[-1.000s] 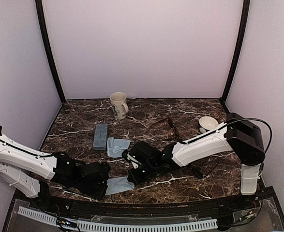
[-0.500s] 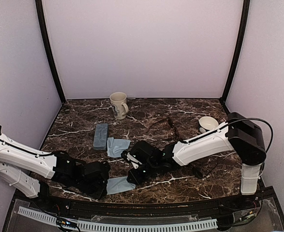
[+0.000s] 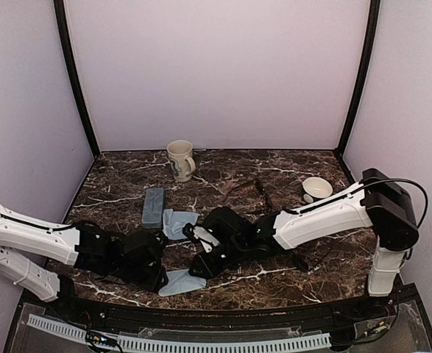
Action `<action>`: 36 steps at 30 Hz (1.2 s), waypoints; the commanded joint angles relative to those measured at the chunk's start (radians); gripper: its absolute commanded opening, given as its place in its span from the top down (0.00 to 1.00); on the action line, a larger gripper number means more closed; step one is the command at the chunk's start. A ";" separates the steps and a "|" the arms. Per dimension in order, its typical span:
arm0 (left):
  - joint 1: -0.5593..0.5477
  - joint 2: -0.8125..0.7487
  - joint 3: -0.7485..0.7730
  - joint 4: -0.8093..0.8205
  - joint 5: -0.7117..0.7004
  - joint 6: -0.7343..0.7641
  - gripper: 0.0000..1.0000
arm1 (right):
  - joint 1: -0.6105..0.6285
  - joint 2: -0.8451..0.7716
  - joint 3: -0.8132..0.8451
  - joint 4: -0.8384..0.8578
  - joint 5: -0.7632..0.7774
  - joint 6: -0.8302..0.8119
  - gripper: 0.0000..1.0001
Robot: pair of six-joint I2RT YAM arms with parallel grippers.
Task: Organize the sunglasses
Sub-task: Smooth out the folded cleaning cloth at the center of the board.
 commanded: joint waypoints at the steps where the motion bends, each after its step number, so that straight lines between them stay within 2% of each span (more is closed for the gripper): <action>1: 0.058 -0.039 -0.033 0.095 0.034 0.062 0.61 | 0.001 0.029 -0.022 0.072 -0.052 0.031 0.75; 9: 0.097 -0.006 -0.075 0.181 0.066 0.092 0.62 | 0.001 0.077 -0.022 0.112 -0.086 0.056 0.75; 19: 0.100 0.064 -0.090 0.186 0.046 0.098 0.65 | 0.000 0.102 -0.038 0.097 -0.073 0.061 0.75; 36: 0.100 0.108 -0.107 0.133 0.017 0.111 0.66 | -0.009 0.043 -0.084 -0.036 0.026 0.022 0.64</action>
